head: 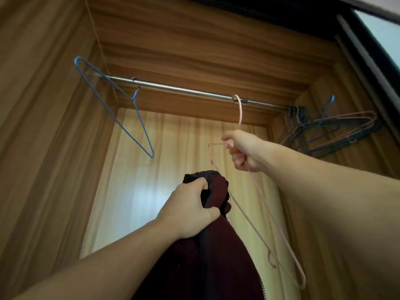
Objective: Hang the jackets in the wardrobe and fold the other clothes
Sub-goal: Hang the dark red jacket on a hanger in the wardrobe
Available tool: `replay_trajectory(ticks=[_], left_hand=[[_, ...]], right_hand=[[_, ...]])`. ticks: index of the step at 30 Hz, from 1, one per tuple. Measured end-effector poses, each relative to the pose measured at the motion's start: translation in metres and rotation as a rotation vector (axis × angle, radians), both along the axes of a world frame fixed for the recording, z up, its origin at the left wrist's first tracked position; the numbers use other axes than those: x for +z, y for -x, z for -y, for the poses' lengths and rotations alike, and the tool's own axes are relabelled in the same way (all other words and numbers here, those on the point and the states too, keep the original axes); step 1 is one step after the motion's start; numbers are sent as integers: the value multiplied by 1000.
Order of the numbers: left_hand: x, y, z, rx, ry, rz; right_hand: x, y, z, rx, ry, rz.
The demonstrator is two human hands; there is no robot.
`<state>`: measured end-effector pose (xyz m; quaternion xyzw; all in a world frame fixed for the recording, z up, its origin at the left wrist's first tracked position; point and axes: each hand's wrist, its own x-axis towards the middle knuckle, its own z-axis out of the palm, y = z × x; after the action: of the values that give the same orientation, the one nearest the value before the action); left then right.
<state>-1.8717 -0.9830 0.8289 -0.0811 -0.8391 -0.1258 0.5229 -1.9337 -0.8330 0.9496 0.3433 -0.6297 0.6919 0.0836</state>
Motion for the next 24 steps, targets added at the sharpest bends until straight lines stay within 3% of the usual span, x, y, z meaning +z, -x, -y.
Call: replay_trajectory(ticks=[4,7,11,17,24], left_hand=[[-25,-6,5,-134,-113,49],[-44,-28,7,-115,-230,65],[-55,-72,-22,-83,-158,33],[-93,-156,-96,-109,-5,81],[-167,-210,-161,-89,113,320]], right_hand=[[-33,-15,-3,-243,-134,-100],[-69,-33,-16,-381,-306,-183],[-113,-81,-31,-315,-420,-134],[-176,-155,-77,5,-353,96],[-228,-214,-149,-207,-401,162]])
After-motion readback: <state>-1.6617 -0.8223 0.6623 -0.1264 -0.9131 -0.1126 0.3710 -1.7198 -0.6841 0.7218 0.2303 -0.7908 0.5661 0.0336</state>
